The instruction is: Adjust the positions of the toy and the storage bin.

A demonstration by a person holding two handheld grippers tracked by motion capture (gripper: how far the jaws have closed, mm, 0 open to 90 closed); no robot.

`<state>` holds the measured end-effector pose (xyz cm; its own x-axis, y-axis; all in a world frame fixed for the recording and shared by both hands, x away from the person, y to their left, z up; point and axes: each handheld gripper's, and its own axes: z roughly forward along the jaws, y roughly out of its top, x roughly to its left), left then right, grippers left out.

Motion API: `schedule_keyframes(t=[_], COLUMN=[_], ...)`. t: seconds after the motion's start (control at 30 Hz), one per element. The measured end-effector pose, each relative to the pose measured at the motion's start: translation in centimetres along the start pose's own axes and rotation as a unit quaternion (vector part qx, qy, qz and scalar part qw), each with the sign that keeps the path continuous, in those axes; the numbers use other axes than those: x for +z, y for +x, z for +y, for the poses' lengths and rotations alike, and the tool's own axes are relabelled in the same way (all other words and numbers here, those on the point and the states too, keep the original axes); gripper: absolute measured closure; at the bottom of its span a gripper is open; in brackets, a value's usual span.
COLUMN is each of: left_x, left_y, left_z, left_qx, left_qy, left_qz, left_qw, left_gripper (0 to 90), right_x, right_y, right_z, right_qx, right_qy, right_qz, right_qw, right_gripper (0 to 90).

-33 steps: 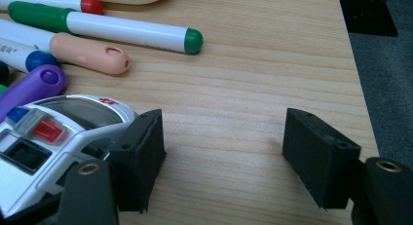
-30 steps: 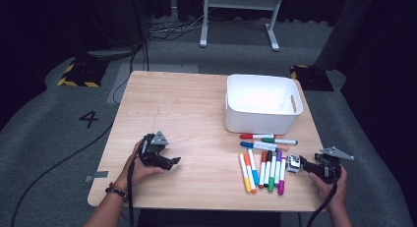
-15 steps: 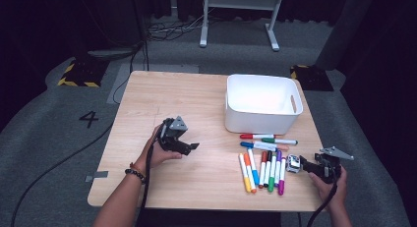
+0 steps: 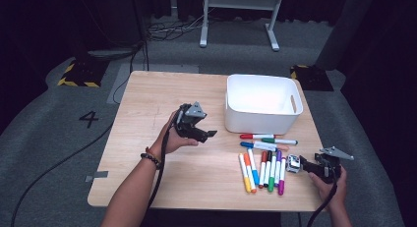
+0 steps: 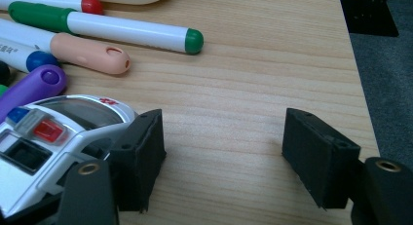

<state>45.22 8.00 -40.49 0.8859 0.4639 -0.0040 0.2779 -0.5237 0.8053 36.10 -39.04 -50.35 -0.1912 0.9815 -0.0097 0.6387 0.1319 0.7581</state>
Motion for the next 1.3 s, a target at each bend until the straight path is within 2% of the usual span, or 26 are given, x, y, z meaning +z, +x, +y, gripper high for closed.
schedule_keyframes(t=[0.03, 0.07, 0.13, 0.23, 0.37, 0.5, 0.63, 0.67, 0.73, 0.8, 0.93, 1.1, 1.2, 1.27, 1.3], left_x=[0.1, 0.0, 0.0, 0.2, 0.7, 1.6, 2.3, 2.6, 3.0, 3.6, 4.7, 6.4, 7.0, 7.3, 7.8], left_y=[-0.1, 0.1, 0.0, -0.1, -0.4, -0.6, -0.8, -0.8, -0.8, -0.7, -0.5, -0.6, -0.4, -0.4, -0.2], left_z=[0.5, 1.1, 2.1, 3.5, 5.1, 6.3, 7.5, 7.7, 8.1, 8.4, 8.9, 9.0, 9.1, 9.1, 9.2], left_qx=[0.004, 0.019, 0.023, 0.04, 0.046, 0.055, 0.06, 0.065, 0.066, 0.061, 0.06, 0.069, 0.062, 0.059, 0.065], left_qy=[-0.006, -0.001, -0.01, -0.017, -0.014, -0.016, -0.016, -0.017, -0.024, -0.02, -0.008, 0.015, 0.027, 0.023, 0.038], left_qz=[0.005, 0.006, 0.0, -0.002, -0.014, -0.011, -0.018, -0.013, -0.014, -0.017, -0.035, -0.039, -0.047, -0.045, -0.044], left_qw=[1.0, 0.9998, 0.9997, 0.999, 0.9987, 0.9983, 0.9979, 0.9976, 0.9975, 0.9978, 0.9976, 0.9967, 0.9966, 0.997, 0.9962], left_gripper=[23.7, 23.8, 24.2, 24.3, 24.6, 25.1, 25.6, 25.8, 27.2, 27.8, 31.7, 35.8, 40.0, 43.0, 44.1], right_x=[0.0, 0.0, 0.0, 0.0, 0.0, 0.0, 0.0, 0.0, 0.0, 0.0, 0.0, 0.0, 0.0, 0.0, 0.0], right_y=[0.0, 0.0, 0.0, 0.0, 0.0, 0.0, 0.0, 0.0, 0.0, 0.0, 0.0, 0.0, 0.0, 0.0, 0.0], right_z=[0.0, 0.0, 0.0, 0.0, 0.0, 0.0, 0.0, 0.0, 0.0, 0.0, 0.0, 0.0, 0.0, 0.0, 0.0], right_qx=[0.0, 0.0, 0.0, 0.0, 0.0, 0.0, 0.0, 0.0, 0.0, 0.0, -0.001, -0.001, -0.001, -0.001, -0.001], right_qy=[0.0, 0.0, 0.0, 0.0, 0.0, 0.0, 0.0, 0.0, 0.0, 0.0, 0.0, 0.0, 0.0, 0.0, 0.0], right_qz=[0.0, 0.0, 0.0, 0.0, 0.0, 0.0, 0.0, 0.0, 0.0, 0.0, 0.001, 0.002, 0.002, 0.003, 0.003], right_qw=[1.0, 1.0, 1.0, 1.0, 1.0, 1.0, 1.0, 1.0, 1.0, 1.0, 1.0, 1.0, 1.0, 1.0, 1.0], right_gripper=[31.9, 31.9, 31.9, 31.9, 31.9, 31.9, 32.0, 32.0, 32.0, 32.0, 32.0, 32.1, 32.2, 32.2, 32.2])
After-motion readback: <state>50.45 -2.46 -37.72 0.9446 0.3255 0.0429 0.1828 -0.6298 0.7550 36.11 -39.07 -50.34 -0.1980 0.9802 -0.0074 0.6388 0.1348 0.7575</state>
